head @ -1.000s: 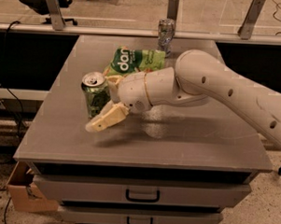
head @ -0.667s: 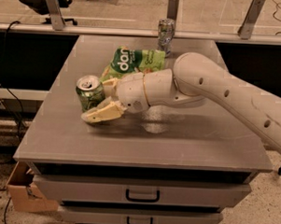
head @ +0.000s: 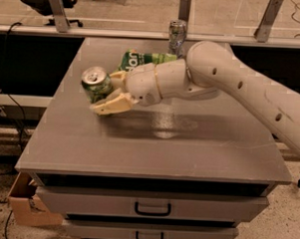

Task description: Knock green can over

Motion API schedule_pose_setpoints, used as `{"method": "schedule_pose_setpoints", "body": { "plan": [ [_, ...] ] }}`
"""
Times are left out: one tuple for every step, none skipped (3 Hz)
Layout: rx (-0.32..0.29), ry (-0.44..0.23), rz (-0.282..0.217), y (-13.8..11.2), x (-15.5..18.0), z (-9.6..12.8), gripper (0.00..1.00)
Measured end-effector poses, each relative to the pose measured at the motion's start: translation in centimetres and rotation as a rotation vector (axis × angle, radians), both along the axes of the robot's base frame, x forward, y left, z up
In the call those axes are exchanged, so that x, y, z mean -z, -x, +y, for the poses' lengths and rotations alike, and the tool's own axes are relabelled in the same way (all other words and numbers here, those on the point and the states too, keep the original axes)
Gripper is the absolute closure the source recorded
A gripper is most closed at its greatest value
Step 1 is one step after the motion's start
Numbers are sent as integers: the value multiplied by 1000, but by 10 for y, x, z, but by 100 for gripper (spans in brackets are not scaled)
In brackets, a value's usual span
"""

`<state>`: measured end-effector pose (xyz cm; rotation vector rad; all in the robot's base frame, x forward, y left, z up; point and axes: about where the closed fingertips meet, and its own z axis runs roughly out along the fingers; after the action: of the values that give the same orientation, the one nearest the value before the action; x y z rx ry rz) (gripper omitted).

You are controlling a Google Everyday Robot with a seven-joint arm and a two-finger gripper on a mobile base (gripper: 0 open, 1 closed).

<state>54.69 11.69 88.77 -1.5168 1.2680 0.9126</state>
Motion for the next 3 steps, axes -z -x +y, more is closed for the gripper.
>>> {"method": "schedule_pose_setpoints", "body": {
  "plan": [
    [-31, 106, -126, -27, -41, -12, 100],
    [-81, 282, -256, -47, -67, -15, 100],
    [-154, 494, -342, -47, -68, -7, 100]
  ]
}}
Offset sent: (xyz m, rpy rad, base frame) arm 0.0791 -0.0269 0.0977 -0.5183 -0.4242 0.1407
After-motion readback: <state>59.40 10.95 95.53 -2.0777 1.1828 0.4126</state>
